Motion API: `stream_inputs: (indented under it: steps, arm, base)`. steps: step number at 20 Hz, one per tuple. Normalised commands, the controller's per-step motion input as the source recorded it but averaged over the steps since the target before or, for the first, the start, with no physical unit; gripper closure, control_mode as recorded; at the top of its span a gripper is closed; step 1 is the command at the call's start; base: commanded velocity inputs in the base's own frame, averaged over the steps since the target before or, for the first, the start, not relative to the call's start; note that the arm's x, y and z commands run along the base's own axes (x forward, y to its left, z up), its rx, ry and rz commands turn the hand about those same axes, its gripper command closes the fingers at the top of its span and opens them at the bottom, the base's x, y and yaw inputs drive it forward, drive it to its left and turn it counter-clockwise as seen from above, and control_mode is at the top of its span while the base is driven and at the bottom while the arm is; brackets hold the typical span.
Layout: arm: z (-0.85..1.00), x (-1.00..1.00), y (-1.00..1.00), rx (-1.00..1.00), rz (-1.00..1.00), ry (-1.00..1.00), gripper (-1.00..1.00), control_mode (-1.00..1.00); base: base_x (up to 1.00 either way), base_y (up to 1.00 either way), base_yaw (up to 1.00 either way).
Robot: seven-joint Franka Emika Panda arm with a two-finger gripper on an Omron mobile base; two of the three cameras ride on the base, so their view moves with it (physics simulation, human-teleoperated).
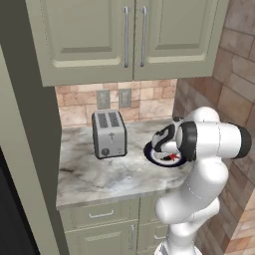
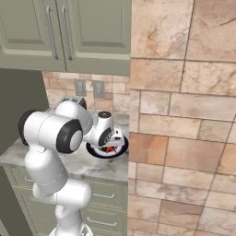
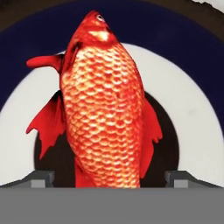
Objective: Place the fish on the top rack of the oven, and slide the tray back inside. Close the oven door.
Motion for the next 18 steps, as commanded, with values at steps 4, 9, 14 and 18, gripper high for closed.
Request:
stream_inputs:
  steps: [4,9,14,18]
  arm:
    - [-0.23,0.13,0.06,0.0,0.0,-0.02,1.0,-1.0]
    - [0.0,0.04,0.02,0.0,0.0,0.0,1.0,-1.0]
    - [0.0,0.0,0.04,0.0,0.0,0.01,1.0,-1.0]
    - [0.17,-0.16,0.03,0.0,0.04,-0.12,1.0,-1.0]
  base:
    - [0.0,0.0,0.0]
    - [0.0,0.0,0.0]
    - [0.0,0.0,0.0]
    - [0.0,0.0,0.0]
